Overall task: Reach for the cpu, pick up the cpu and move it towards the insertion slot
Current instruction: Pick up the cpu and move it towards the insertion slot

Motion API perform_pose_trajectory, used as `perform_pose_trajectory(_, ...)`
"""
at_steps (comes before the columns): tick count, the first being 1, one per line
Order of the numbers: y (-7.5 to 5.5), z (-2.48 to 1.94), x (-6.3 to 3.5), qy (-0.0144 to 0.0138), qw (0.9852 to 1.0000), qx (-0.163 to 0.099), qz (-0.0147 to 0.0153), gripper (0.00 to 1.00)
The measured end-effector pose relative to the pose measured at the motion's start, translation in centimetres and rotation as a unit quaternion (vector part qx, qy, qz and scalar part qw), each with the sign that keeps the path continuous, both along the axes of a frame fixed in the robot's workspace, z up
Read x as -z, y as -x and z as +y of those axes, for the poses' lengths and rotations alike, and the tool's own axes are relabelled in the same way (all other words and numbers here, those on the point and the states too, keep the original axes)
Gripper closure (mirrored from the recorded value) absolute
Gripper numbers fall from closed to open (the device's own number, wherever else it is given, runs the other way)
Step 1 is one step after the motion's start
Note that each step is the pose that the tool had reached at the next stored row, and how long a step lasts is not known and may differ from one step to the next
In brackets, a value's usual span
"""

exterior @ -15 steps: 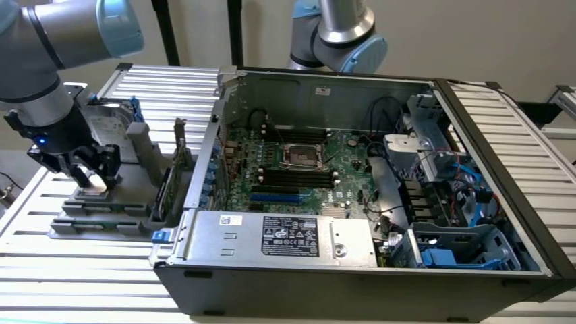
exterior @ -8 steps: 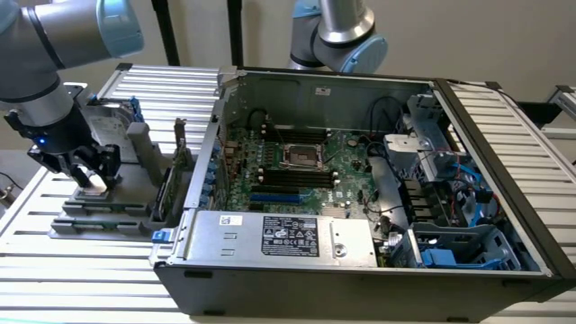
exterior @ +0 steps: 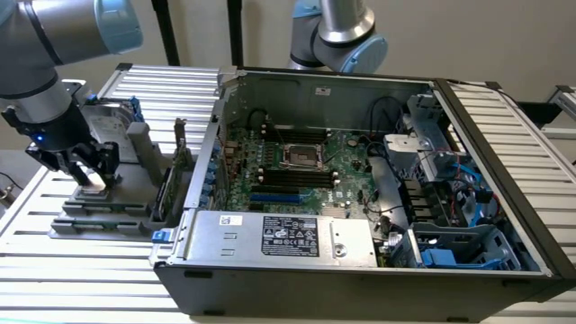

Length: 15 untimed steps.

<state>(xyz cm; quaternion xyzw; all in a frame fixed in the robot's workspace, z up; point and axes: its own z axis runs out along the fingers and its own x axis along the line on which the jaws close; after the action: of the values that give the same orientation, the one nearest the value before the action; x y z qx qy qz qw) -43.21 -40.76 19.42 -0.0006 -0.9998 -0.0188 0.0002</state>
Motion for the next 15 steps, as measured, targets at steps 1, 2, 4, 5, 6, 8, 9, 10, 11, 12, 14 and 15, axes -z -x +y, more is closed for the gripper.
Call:
perform_pose_trajectory(1,0.0,0.0,-0.18,0.0,1.0,0.0,0.0,0.46)
perform_pose_trajectory(2,0.0,0.0,-0.39,0.0,1.0,0.0,0.0,0.46)
perform_pose_trajectory(4,0.0,0.0,-0.87,0.0,1.0,0.0,-0.0001,0.46)
perform_pose_trajectory(5,0.0,0.0,-1.15,0.0,1.0,0.0,0.0,0.46)
perform_pose_trajectory(6,0.0,0.0,-1.48,0.0,1.0,0.0,0.0,0.46)
perform_pose_trajectory(8,0.0,0.0,-2.3,0.0,1.0,0.0,0.0,0.46)
perform_pose_trajectory(9,0.0,0.0,-2.73,0.0,1.0,0.0,0.0,0.46)
perform_pose_trajectory(10,0.0,0.0,-3.18,0.0,1.0,0.0,0.0,0.46)
perform_pose_trajectory(11,0.0,0.0,-3.63,0.0,1.0,0.0,0.0,0.46)
perform_pose_trajectory(12,0.0,0.0,-4.1,0.0,1.0,0.0,0.0002,0.46)
perform_pose_trajectory(14,0.0,0.0,-4.99,0.0,1.0,0.0,0.0003,0.46)
perform_pose_trajectory(15,0.0,0.0,-5.44,0.0,1.0,0.0,0.0004,0.46)
